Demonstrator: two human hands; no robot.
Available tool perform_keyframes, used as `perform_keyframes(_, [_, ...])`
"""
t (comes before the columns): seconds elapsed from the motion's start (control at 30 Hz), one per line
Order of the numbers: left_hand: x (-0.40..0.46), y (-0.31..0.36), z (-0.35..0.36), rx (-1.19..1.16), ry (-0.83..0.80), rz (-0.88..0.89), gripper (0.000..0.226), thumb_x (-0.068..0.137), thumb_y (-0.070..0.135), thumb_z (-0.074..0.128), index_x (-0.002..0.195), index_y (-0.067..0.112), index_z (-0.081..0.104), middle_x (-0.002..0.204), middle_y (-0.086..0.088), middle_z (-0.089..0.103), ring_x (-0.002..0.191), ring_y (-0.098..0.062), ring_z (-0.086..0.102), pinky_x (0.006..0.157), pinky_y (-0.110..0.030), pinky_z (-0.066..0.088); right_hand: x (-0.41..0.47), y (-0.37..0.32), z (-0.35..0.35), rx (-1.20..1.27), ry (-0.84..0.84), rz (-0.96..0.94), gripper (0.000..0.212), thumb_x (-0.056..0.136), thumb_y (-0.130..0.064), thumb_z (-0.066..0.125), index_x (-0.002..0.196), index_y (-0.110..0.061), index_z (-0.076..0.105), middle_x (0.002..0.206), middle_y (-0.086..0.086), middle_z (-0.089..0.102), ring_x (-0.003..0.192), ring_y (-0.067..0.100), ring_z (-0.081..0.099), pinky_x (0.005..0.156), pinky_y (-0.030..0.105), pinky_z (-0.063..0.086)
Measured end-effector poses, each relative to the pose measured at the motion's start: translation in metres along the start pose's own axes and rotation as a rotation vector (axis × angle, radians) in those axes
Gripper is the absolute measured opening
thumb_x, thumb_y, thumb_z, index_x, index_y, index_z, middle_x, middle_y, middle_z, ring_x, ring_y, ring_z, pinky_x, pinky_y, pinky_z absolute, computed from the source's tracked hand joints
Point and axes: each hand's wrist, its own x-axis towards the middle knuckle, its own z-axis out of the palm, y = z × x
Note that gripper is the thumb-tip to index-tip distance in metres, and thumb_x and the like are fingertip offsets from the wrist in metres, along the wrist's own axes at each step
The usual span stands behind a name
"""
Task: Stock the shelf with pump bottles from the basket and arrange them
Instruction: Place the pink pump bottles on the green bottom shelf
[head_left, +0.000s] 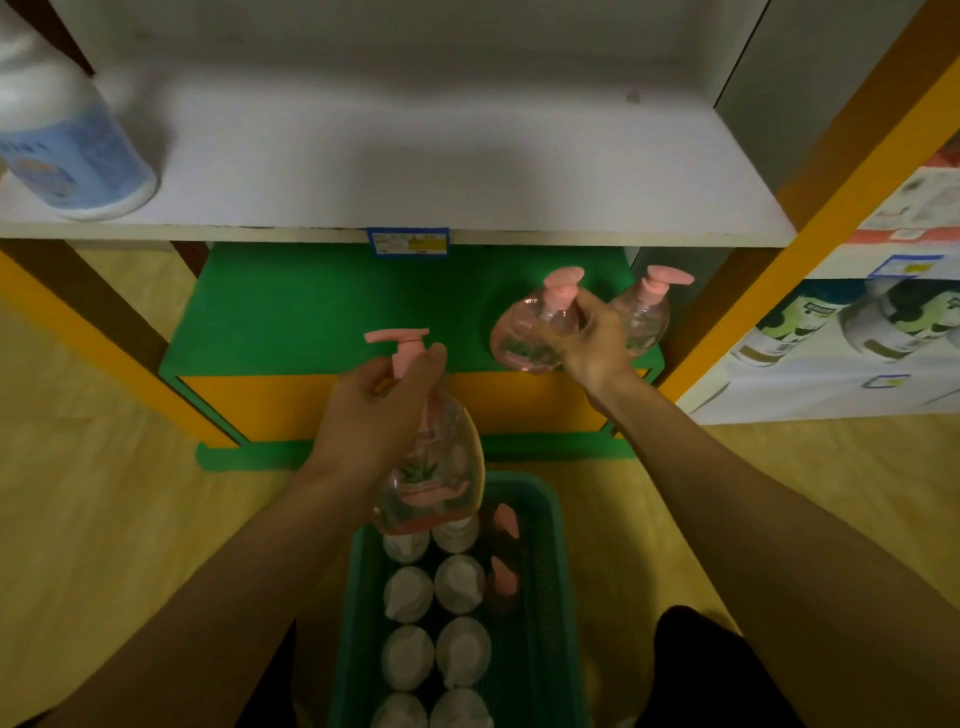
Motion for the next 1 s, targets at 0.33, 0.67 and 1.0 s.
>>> perform_keyframes(0.33, [-0.004, 0.002, 0.003, 0.032, -0.002, -0.012, 0.034, 0.080, 0.050, 0.062, 0.093, 0.020, 0.070, 0.080, 0.000, 0.071, 0.072, -0.013, 0.067, 0.056, -0.023, 0.047, 0.031, 0.010, 0.015, 0.011, 0.020, 0.034, 0.050, 0.080, 0.001, 0.069, 0.127, -0.009, 0.053, 0.120, 0.003, 0.059, 0.107, 0.015, 0.053, 0.087, 0.013, 0.048])
perform_keyframes(0.67, [-0.008, 0.002, -0.002, -0.019, -0.027, 0.019, 0.028, 0.082, 0.044, 0.063, 0.087, 0.018, 0.071, 0.064, 0.007, 0.070, 0.052, 0.002, 0.063, 0.042, -0.011, 0.045, 0.029, 0.018, 0.021, -0.079, 0.059, -0.014, 0.061, 0.077, -0.009, 0.076, 0.130, -0.012, 0.046, 0.126, 0.007, 0.057, 0.114, 0.021, 0.054, 0.087, 0.019, 0.048])
perform_keyframes(1.0, [-0.011, 0.017, -0.010, -0.043, -0.100, -0.019, 0.032, 0.078, 0.060, 0.060, 0.091, 0.031, 0.069, 0.078, 0.007, 0.073, 0.069, -0.010, 0.069, 0.045, -0.018, 0.047, -0.027, -0.029, -0.006, -0.373, 0.246, -0.026, 0.048, 0.089, -0.031, 0.064, 0.127, -0.006, 0.048, 0.124, 0.010, 0.056, 0.117, 0.026, 0.052, 0.093, 0.030, 0.043])
